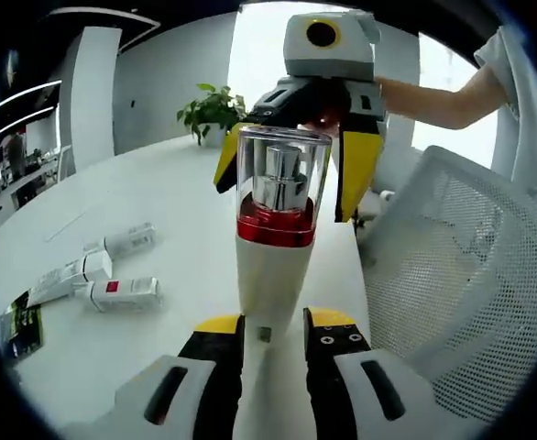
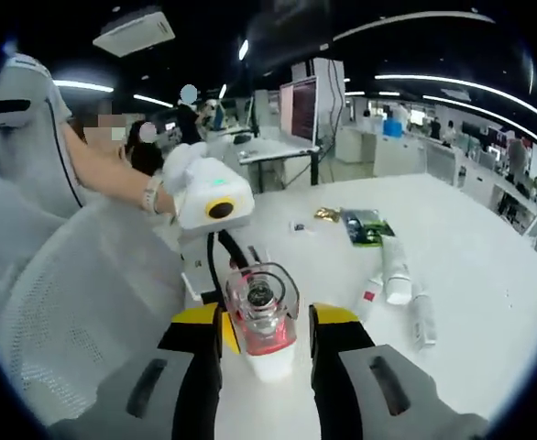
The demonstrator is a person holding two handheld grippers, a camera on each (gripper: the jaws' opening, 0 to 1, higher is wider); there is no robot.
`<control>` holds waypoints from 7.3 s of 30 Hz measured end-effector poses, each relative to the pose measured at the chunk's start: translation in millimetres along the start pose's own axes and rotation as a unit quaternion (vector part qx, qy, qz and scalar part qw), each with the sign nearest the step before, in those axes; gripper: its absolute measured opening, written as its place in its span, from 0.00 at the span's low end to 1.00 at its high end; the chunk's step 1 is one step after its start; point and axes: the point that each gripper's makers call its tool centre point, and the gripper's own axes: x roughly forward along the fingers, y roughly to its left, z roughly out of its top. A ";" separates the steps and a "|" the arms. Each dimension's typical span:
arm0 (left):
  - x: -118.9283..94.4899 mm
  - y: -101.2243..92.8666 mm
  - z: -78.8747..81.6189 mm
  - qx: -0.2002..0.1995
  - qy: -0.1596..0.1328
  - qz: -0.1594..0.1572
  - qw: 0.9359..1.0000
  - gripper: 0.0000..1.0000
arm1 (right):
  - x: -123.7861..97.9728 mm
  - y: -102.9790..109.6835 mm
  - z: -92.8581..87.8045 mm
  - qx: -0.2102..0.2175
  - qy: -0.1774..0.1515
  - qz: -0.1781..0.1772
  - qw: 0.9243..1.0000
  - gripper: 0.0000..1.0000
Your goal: Arrange the skincare products in the storage area until every visible bottle or jar stands upright without overlapping.
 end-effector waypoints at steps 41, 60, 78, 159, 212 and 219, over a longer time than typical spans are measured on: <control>4.3 -11.8 -3.4 -0.002 0.017 -0.027 0.999 0.17 | -3.2 -13.7 0.8 -0.047 0.013 -0.017 0.999 0.28; 3.9 -10.1 -0.9 -0.007 0.014 -0.026 1.000 0.17 | -14.3 -45.7 -3.8 -0.034 0.017 -0.030 0.999 0.28; 0.7 -2.3 -4.3 -0.017 0.020 -0.011 1.000 0.18 | -26.5 -73.4 -11.3 -0.035 0.029 -0.044 0.998 0.28; -53.8 44.5 18.0 -0.004 0.030 0.125 0.992 0.51 | -71.1 -56.2 -17.2 0.028 0.007 -0.152 0.988 0.84; -122.7 5.2 5.1 -0.130 0.003 0.248 0.960 0.99 | -81.4 16.9 -14.0 0.075 -0.002 -0.239 0.968 1.00; -122.6 3.9 1.2 -0.134 0.007 0.264 0.955 0.99 | -77.1 27.6 -22.1 0.075 0.004 -0.236 0.969 1.00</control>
